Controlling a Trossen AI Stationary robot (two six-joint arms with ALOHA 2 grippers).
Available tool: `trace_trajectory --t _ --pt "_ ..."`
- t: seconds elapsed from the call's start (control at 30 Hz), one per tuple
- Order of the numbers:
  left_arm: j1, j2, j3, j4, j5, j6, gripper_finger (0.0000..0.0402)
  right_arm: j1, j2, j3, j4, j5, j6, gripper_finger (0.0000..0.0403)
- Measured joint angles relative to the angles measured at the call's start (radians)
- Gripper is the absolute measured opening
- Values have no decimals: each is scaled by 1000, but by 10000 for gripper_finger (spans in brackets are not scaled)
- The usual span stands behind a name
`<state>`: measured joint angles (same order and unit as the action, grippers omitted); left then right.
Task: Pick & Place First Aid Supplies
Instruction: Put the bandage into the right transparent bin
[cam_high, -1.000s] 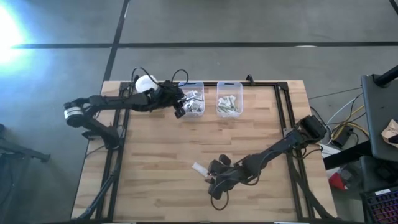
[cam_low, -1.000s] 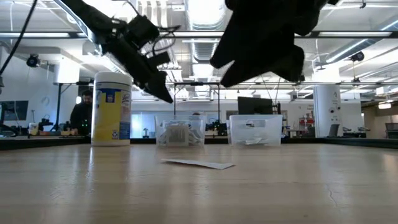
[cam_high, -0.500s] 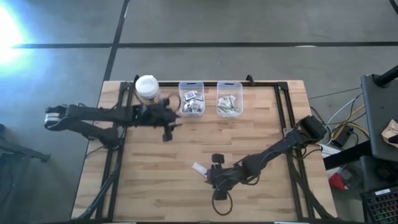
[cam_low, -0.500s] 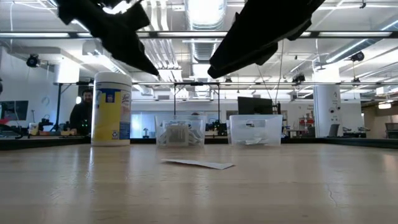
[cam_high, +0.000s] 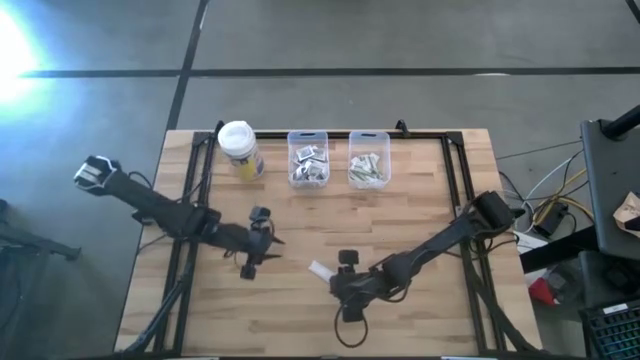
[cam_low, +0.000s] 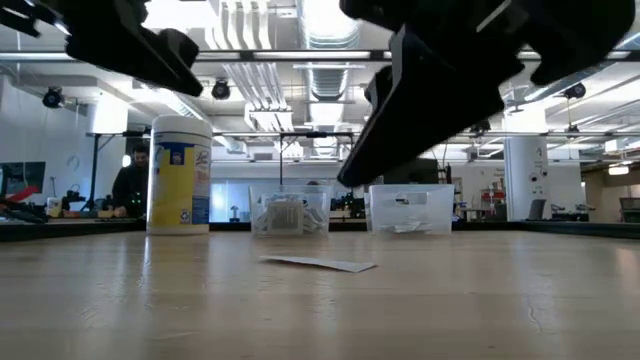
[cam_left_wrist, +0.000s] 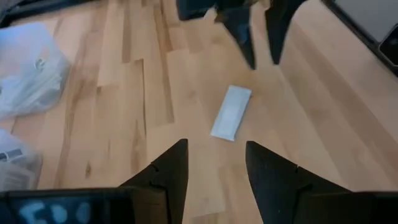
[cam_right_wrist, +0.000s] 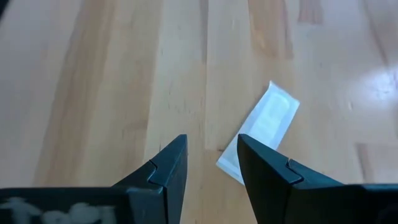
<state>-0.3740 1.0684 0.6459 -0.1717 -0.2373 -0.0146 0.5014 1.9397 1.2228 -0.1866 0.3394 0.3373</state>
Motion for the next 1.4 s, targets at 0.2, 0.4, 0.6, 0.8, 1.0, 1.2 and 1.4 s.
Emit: trace_trajectory --t 0.2,0.4,0.6,0.8,1.0,1.2,1.4 --pt "-110 4 -1 10 -115 -70 154 0 44 0 19 1 26 131" --pt "-141 4 -10 15 -124 -94 154 0 76 0 17 1 22 128" --pt "-141 4 -11 15 -155 -94 154 -17 86 0 23 4 25 129" --pt "-141 4 -11 15 -165 -94 154 -41 91 0 31 4 38 125" --pt "-141 4 -12 14 -166 -92 154 -42 98 0 42 4 53 129" --pt "-141 5 -12 14 -173 -92 154 -41 142 2 50 0 58 125" --pt "-141 5 -12 14 -173 -91 154 -47 164 6 23 -3 156 123"
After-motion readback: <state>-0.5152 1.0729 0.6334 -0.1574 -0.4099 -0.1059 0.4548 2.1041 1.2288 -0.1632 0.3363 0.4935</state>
